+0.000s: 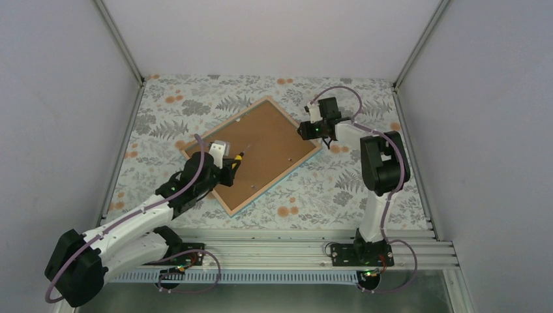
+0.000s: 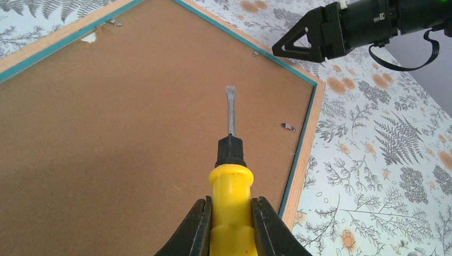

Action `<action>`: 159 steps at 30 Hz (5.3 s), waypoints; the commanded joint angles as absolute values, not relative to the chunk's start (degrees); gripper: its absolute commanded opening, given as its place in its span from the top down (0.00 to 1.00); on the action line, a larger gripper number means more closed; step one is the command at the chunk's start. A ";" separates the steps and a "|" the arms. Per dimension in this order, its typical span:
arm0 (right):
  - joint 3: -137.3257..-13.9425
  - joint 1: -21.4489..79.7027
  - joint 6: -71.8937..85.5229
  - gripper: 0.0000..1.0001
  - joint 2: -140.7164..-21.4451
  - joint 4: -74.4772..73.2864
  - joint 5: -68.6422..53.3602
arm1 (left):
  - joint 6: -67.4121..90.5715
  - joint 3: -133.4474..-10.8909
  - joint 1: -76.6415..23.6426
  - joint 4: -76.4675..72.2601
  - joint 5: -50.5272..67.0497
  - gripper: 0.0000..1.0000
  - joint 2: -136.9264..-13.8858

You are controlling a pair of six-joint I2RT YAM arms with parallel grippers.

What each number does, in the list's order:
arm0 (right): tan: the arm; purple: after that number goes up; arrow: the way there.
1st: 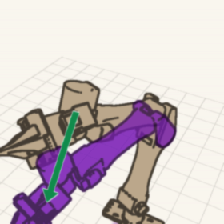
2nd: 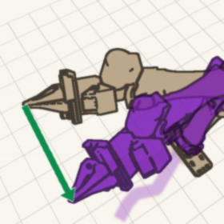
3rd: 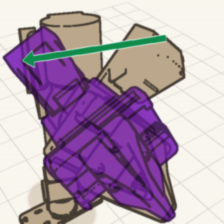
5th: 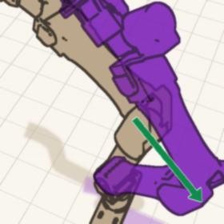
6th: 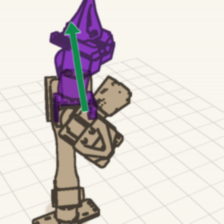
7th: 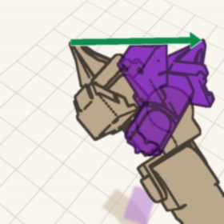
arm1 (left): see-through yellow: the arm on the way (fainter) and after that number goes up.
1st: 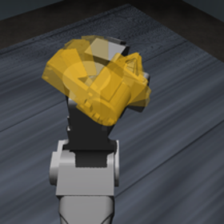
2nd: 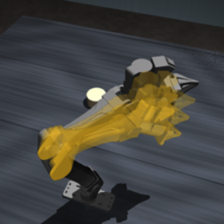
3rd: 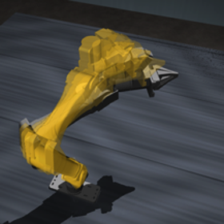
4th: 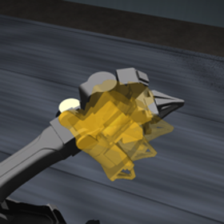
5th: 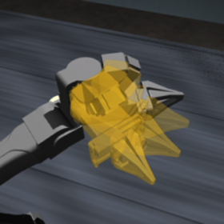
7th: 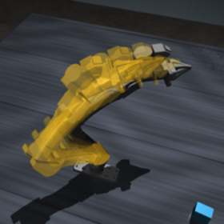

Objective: Take the photo out of the frame

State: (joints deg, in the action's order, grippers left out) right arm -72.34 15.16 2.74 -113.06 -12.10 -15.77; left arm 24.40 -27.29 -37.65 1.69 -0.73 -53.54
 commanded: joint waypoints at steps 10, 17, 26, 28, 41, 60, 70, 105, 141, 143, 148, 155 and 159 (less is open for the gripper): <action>-71.83 14.74 0.48 0.53 -115.88 -13.73 -20.77 | 23.22 -28.22 -37.53 -3.22 3.26 0.98 -56.67; -63.52 17.20 4.81 0.62 -109.59 -11.13 -20.92 | 23.64 -28.20 -37.53 -4.84 6.13 0.98 -58.67; -53.80 22.13 11.06 0.73 -102.48 -11.27 -15.85 | 23.09 -27.49 -38.67 -6.45 9.11 0.98 -60.54; -51.83 23.12 12.43 0.74 -100.35 -11.12 -14.56 | 22.90 -27.65 -39.41 -6.74 9.07 0.98 -61.46; -42.65 26.04 21.83 0.96 -91.44 -7.01 -2.53 | 23.20 -33.41 -46.16 -6.42 4.54 0.98 -70.12; -39.11 28.21 20.77 0.96 -90.28 -2.15 -8.20 | 19.27 -41.79 -48.45 -7.41 6.61 0.98 -83.90; -38.08 28.49 21.28 0.96 -90.88 0.79 -9.15 | 18.32 -47.84 -48.33 -6.05 5.53 0.98 -91.33; -37.58 28.50 18.50 0.96 -93.99 3.86 -14.02 | 0.07 -62.09 -44.12 4.93 2.65 0.97 -105.41; -37.44 28.55 18.55 0.96 -93.51 3.48 -12.72 | -6.10 -61.07 -45.26 13.19 4.78 0.98 -102.93; -37.36 28.54 18.54 0.96 -93.49 3.44 -12.65 | -6.08 -60.96 -45.18 13.49 4.11 0.97 -102.77; -37.42 28.53 18.67 0.96 -93.52 3.38 -12.25 | -5.15 -60.49 -44.91 14.13 2.07 0.97 -101.58; -37.37 28.56 18.98 0.96 -93.41 3.32 -11.44 | -3.42 -58.90 -44.74 12.88 2.51 0.98 -99.41; -37.29 28.49 19.35 0.96 -93.34 3.24 -10.89 | -2.06 -58.17 -44.74 11.64 3.08 0.98 -96.55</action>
State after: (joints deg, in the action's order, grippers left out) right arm -38.48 27.75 19.14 -92.31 3.18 -9.61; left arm -3.84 -59.46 -44.84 10.41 3.40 -99.90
